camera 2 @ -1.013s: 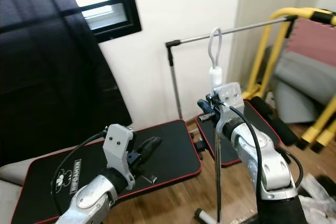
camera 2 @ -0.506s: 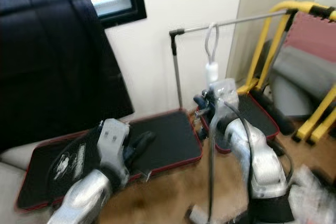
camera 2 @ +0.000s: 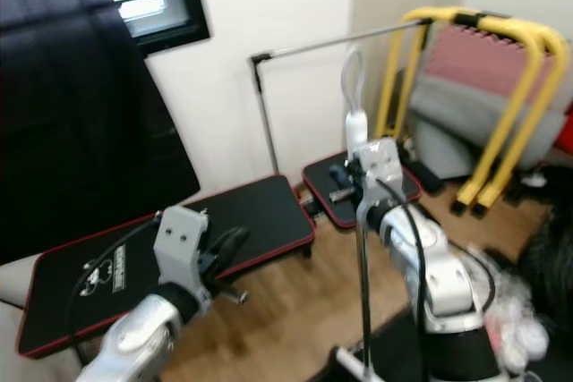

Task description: Sweep floor

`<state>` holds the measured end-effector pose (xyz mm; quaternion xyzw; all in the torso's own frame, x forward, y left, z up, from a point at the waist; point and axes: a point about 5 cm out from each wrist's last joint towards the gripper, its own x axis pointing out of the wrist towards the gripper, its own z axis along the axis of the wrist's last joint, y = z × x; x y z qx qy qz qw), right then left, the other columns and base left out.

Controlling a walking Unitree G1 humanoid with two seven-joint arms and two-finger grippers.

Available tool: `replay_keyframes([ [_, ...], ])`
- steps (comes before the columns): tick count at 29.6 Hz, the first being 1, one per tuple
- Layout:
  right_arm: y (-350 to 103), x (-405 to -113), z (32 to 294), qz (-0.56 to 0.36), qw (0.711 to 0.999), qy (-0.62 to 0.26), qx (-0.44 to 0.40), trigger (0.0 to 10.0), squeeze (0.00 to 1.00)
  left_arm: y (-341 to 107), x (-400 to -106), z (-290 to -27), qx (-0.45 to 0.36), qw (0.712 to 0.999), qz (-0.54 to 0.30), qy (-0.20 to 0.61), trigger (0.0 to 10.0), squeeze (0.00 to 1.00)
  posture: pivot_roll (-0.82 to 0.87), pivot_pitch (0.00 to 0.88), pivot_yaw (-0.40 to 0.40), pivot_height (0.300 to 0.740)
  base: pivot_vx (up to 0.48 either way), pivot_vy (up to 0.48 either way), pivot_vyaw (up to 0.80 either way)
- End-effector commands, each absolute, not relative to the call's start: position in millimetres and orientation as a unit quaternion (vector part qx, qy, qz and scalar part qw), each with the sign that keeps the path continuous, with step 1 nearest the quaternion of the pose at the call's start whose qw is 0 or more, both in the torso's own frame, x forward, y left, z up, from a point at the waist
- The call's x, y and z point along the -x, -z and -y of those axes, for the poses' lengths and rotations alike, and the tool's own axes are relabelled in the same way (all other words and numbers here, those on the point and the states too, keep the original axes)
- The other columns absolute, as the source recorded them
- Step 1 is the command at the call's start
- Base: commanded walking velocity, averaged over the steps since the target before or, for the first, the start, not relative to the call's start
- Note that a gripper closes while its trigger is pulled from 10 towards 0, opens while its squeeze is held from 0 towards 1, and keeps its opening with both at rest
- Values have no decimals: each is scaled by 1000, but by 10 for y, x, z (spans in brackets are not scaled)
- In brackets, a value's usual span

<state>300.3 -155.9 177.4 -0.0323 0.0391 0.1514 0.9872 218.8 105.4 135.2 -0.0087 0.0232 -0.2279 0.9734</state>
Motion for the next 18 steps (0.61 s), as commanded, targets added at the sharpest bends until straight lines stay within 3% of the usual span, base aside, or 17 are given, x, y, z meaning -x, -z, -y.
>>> replay_keyframes([
  [1, -1849, -3023, 1571, -21, 989, -143, 37, 10000, 0, -1355, -2201, -1086, 2, 974, -23, 226, 10000, 0, -95, 13, 10, 740, 0, 0, -800],
  [18, -1992, -3147, 1594, 17, 989, -126, 74, 10000, 0, -1425, -2322, -1209, 30, 985, 5, 171, 10000, 0, -96, 1, -16, 740, 0, 0, -800],
])
